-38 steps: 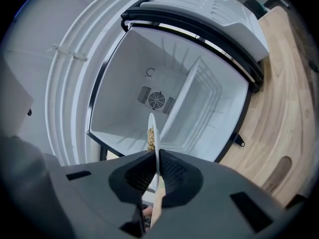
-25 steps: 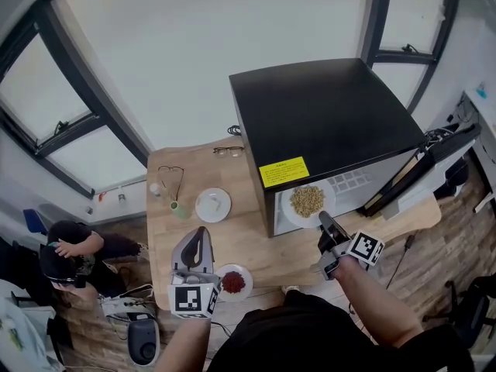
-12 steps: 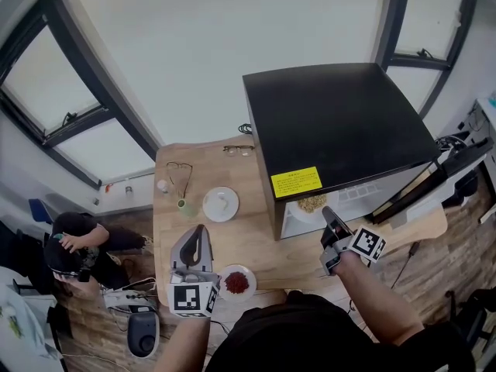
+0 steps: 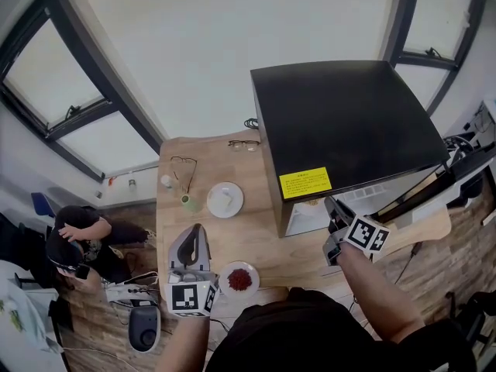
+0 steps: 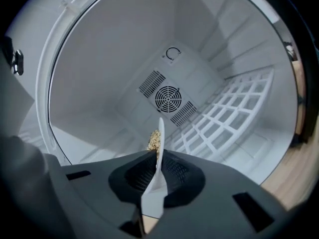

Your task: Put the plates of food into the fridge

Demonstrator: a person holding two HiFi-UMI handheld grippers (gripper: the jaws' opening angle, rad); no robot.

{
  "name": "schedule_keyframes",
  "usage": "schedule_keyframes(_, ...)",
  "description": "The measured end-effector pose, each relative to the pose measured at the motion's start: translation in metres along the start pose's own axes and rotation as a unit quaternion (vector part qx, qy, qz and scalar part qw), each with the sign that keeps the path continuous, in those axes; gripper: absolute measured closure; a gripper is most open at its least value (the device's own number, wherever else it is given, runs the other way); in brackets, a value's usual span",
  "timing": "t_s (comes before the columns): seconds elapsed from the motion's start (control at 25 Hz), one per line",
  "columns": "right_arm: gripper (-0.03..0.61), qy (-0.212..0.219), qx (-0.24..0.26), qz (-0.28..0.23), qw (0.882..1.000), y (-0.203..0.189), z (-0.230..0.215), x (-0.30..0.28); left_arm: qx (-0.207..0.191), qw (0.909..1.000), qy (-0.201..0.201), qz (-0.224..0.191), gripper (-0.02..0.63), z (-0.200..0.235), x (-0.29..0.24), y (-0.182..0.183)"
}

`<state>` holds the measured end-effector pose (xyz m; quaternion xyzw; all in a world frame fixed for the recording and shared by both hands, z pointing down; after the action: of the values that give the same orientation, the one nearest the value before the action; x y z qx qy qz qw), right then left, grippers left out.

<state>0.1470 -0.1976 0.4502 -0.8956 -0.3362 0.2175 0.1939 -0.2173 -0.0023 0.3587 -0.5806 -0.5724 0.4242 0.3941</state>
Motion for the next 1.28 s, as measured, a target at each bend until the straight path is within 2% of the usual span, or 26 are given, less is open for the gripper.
schedule_keyframes(0.24, 0.511, -0.055, 0.067, 0.015, 0.996, 0.008, 0.003, -0.017, -0.002, 1.0000, 0.007, 0.003, 0.609, 0.005, 0.002, 0.000)
schedule_keyframes(0.32, 0.498, -0.071, 0.105, 0.023, 0.992, 0.009, 0.004, -0.021, -0.002, 0.9999, 0.013, 0.005, 0.609, 0.007, 0.003, 0.000)
schedule_keyframes(0.52, 0.462, -0.112, 0.207, 0.032, 0.971, 0.015, 0.013, -0.029, -0.002, 0.9997, 0.020, 0.013, 0.609, 0.008, 0.007, -0.001)
schedule_keyframes(0.68, 0.428, -0.135, 0.260, 0.035, 0.955, 0.017, 0.013, -0.033, -0.003, 0.9996, 0.025, 0.016, 0.609, 0.007, 0.009, 0.000)
schedule_keyframes(0.84, 0.424, -0.160, 0.290, 0.043, 0.943, 0.017, 0.011, -0.036, -0.003, 0.9993, 0.033, 0.020, 0.609, 0.007, 0.010, 0.001)
schedule_keyframes(0.96, 0.423, -0.166, 0.301, 0.046, 0.938, 0.017, 0.008, -0.036, -0.004, 0.9991, 0.037, 0.020, 0.609, 0.004, 0.009, 0.004)
schedule_keyframes(1.12, 0.424, -0.156, 0.306, 0.042, 0.938, 0.019, 0.007, -0.035, -0.003, 0.9989, 0.041, 0.022, 0.609, -0.002, 0.006, 0.006)
schedule_keyframes(1.28, 0.424, -0.128, 0.322, 0.011, 0.938, 0.027, 0.012, -0.029, 0.009, 0.9988, 0.042, 0.025, 0.609, -0.008, 0.004, 0.008)
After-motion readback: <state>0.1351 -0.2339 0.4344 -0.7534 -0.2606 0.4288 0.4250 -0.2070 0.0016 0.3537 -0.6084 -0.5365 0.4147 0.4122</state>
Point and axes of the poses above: the fingertips, and each gripper's own axes: x backward along the fingers, z to its left, y out of its top, the point moved 10 cm from there along x, backward along the fingers, and after that the axes turned 13 degrees about -x, right-handed, at the moved point
